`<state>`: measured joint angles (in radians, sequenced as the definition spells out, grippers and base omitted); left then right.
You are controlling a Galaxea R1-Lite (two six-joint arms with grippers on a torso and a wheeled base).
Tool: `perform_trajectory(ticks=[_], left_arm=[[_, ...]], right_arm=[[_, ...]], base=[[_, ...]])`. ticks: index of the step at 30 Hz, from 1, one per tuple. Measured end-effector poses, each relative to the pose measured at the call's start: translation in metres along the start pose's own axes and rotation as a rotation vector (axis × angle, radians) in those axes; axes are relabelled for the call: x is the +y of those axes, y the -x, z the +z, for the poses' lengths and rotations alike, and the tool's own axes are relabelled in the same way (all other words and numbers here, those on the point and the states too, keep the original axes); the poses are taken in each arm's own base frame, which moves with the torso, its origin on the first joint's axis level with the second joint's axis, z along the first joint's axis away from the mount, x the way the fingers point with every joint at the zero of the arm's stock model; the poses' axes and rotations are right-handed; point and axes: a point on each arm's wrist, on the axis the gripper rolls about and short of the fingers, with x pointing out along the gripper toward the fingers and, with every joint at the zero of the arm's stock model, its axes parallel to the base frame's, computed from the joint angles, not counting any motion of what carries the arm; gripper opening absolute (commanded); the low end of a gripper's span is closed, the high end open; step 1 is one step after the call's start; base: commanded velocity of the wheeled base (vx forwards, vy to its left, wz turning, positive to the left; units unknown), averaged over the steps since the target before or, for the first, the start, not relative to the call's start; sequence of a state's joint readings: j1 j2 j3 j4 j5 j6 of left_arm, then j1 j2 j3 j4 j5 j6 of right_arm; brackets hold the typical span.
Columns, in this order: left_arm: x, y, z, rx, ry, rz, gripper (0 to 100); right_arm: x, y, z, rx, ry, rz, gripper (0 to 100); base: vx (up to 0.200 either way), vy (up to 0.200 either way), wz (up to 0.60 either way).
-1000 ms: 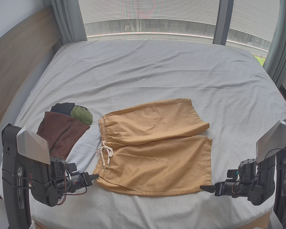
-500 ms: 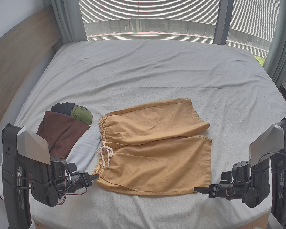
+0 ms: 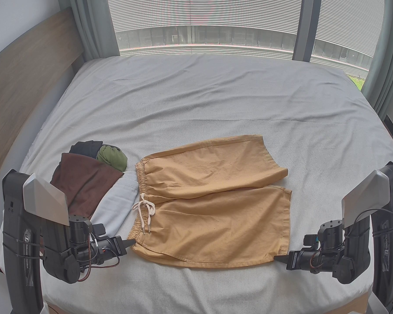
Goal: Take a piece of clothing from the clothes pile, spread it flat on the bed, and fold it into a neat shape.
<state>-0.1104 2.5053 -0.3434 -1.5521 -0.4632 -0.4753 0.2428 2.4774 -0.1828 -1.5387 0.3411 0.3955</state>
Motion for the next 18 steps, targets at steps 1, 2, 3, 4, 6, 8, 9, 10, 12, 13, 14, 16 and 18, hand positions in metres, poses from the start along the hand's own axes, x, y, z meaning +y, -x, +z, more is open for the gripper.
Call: perform_trajectory(ticks=[1,2,3,4,6,8,9,10,12,13,14,16,18], left_arm=[[0.0000,0.0000,0.0000,0.000,0.000,0.000,0],[0.0000,0.0000,0.0000,0.000,0.000,0.000,0],[0.0000,0.0000,0.0000,0.000,0.000,0.000,0],[0.0000,0.0000,0.0000,0.000,0.000,0.000,0],[0.0000,0.0000,0.0000,0.000,0.000,0.000,0],[0.0000,0.0000,0.0000,0.000,0.000,0.000,0],[-0.0001,0.0000,0.0000,0.000,0.000,0.000,0],[0.0000,0.0000,-0.0001,0.001,0.000,0.000,0],[0.0000,0.0001,-0.0002,0.001,0.000,0.000,0],[0.0000,0.0001,-0.0002,0.001,0.000,0.000,0],[0.0000,0.0002,-0.0002,0.001,0.000,0.000,0],[0.0001,0.0003,-0.0003,0.001,0.001,0.001,0],[0.0004,0.0012,-0.0009,0.004,0.001,0.003,0]], right_arm=[[-0.0003,0.0000,0.0002,-0.001,0.000,-0.001,0],[-0.0004,0.0000,0.0004,-0.002,0.000,-0.001,0],[-0.0006,0.0001,0.0004,-0.002,-0.001,-0.002,0],[-0.0007,0.0001,0.0005,-0.003,-0.001,-0.002,0],[-0.0011,0.0005,0.0008,-0.004,-0.001,-0.003,0],[-0.0014,0.0008,0.0008,-0.004,-0.002,-0.004,0],[-0.0013,0.0010,0.0009,-0.005,-0.001,-0.004,0],[-0.0012,0.0011,0.0010,-0.005,-0.001,-0.004,0],[-0.0011,0.0016,0.0011,-0.006,0.001,-0.004,0],[-0.0011,0.0019,0.0011,-0.006,0.001,-0.004,0],[-0.0011,0.0020,0.0011,-0.006,0.002,-0.005,0],[-0.0010,0.0024,0.0012,-0.006,0.002,-0.005,0],[-0.0008,0.0032,0.0010,-0.006,0.005,-0.005,0]], base=[[0.000,0.000,0.00],[0.000,0.000,0.00],[0.000,0.000,0.00],[0.000,0.000,0.00],[0.000,0.000,0.00],[0.000,0.000,0.00],[0.000,0.000,0.00],[0.000,0.000,0.00],[0.000,0.000,0.00],[0.000,0.000,0.00],[0.000,0.000,0.00],[0.000,0.000,0.00],[0.000,0.000,0.00]])
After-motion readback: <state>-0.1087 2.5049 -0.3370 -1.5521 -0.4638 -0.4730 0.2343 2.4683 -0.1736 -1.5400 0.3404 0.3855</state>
